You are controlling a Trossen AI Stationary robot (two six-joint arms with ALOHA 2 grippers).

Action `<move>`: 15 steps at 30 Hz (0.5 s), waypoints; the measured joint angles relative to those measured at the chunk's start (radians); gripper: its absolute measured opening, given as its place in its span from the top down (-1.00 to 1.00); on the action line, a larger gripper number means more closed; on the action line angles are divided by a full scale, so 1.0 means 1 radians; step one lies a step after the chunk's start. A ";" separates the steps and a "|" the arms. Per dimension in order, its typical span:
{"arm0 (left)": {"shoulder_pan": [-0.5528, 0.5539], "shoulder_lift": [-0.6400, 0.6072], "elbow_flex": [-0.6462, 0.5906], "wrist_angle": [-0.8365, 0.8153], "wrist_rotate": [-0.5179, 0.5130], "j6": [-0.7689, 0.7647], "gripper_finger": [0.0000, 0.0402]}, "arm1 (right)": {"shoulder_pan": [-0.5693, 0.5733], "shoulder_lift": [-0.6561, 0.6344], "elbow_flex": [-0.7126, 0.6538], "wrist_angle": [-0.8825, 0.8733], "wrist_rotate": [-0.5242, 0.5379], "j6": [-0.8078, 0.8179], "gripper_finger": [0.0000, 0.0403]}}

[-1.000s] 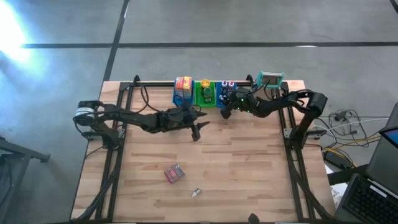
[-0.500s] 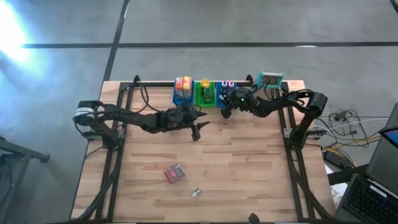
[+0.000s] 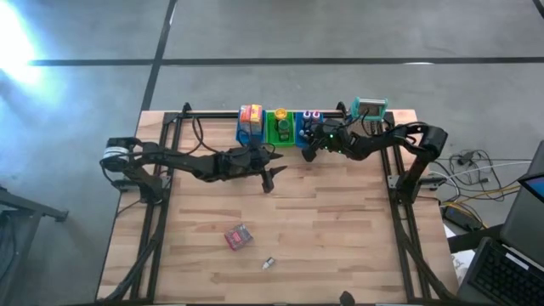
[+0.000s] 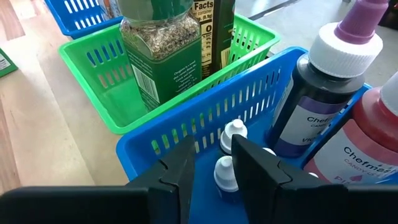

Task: Pick & Place Kitchen Items
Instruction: Put the small red food coloring bottle into the right blue bin, then put the small purple food coloring bottle into the right blue bin

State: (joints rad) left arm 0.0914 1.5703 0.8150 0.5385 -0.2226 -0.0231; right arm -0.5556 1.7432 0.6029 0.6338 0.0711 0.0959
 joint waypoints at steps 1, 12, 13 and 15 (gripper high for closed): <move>0.000 0.000 0.000 0.000 0.000 0.000 0.02 | 0.000 0.000 0.000 0.000 0.000 -0.001 0.51; 0.000 0.000 0.000 0.000 0.000 0.000 0.02 | 0.001 -0.061 0.014 -0.029 -0.003 -0.051 0.72; 0.000 0.000 0.000 0.000 0.000 0.000 0.02 | 0.001 -0.081 0.014 -0.051 -0.003 -0.059 0.73; 0.000 0.000 0.000 0.000 0.000 0.002 0.02 | 0.001 -0.127 0.014 -0.094 -0.002 -0.072 0.75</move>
State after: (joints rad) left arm 0.0910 1.5702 0.8146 0.5381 -0.2226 -0.0214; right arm -0.5545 1.6162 0.6167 0.5397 0.0696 0.0237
